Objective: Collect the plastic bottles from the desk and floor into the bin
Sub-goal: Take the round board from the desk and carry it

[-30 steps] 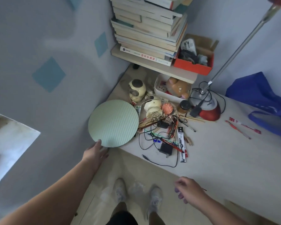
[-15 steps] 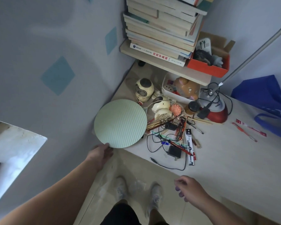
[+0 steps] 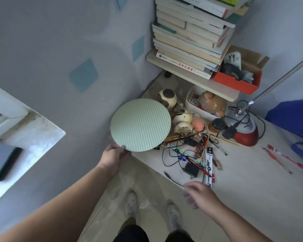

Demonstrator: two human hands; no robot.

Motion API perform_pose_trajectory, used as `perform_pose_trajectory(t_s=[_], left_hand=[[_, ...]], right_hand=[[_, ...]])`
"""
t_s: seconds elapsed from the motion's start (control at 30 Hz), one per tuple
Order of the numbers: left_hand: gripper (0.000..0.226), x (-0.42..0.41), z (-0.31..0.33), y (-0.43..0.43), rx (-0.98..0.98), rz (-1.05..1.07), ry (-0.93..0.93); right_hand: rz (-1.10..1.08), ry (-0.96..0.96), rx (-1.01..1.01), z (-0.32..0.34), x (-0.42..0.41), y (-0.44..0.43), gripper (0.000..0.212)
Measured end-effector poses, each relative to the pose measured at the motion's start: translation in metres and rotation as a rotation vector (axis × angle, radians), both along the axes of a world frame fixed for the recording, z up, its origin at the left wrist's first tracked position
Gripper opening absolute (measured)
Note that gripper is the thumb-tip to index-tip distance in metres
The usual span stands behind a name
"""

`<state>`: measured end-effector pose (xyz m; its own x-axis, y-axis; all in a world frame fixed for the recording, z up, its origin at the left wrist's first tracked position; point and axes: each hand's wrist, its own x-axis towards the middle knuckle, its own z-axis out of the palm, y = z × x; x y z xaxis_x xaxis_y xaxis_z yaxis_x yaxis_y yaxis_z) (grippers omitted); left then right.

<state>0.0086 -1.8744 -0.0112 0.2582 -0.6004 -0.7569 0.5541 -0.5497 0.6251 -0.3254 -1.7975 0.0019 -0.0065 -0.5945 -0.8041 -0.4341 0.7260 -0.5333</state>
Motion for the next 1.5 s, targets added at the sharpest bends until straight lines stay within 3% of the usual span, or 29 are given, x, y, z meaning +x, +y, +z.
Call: perform_pose_trajectory(t_s=[0.27, 0.37, 0.53, 0.67, 0.87, 1.13, 1.33, 1.5], left_hand=[[0.011, -0.047, 0.031, 0.113, -0.192, 0.111, 0.067], [0.011, -0.067, 0.028, 0.187, -0.189, 0.142, 0.036], [0.027, -0.104, 0.033, 0.309, -0.094, 0.287, -0.019], [0.038, -0.138, 0.039, 0.403, -0.042, 0.458, -0.035], [0.02, -0.207, 0.025, 0.543, 0.048, 0.834, 0.013], [0.05, -0.292, -0.001, 0.724, 0.032, 1.232, 0.23], [0.028, -0.33, -0.004, 0.841, 0.006, 1.528, 0.205], [0.026, -0.34, -0.01, 0.903, 0.047, 1.605, 0.149]], right_hand=[[-0.078, -0.396, -0.113, 0.043, 0.007, -0.082, 0.041], [0.014, -0.548, -0.072, 0.059, 0.013, -0.089, 0.056], [0.376, -0.428, -0.085, 0.055, 0.038, -0.051, 0.034], [0.664, -0.313, -0.044, 0.033, 0.066, 0.007, 0.02], [0.993, -0.264, 0.13, -0.001, 0.104, 0.121, 0.018], [1.429, -0.182, 0.124, -0.001, 0.145, 0.314, 0.017], [1.682, -0.145, 0.105, 0.01, 0.167, 0.457, 0.017], [1.85, -0.104, 0.063, 0.005, 0.198, 0.542, 0.016]])
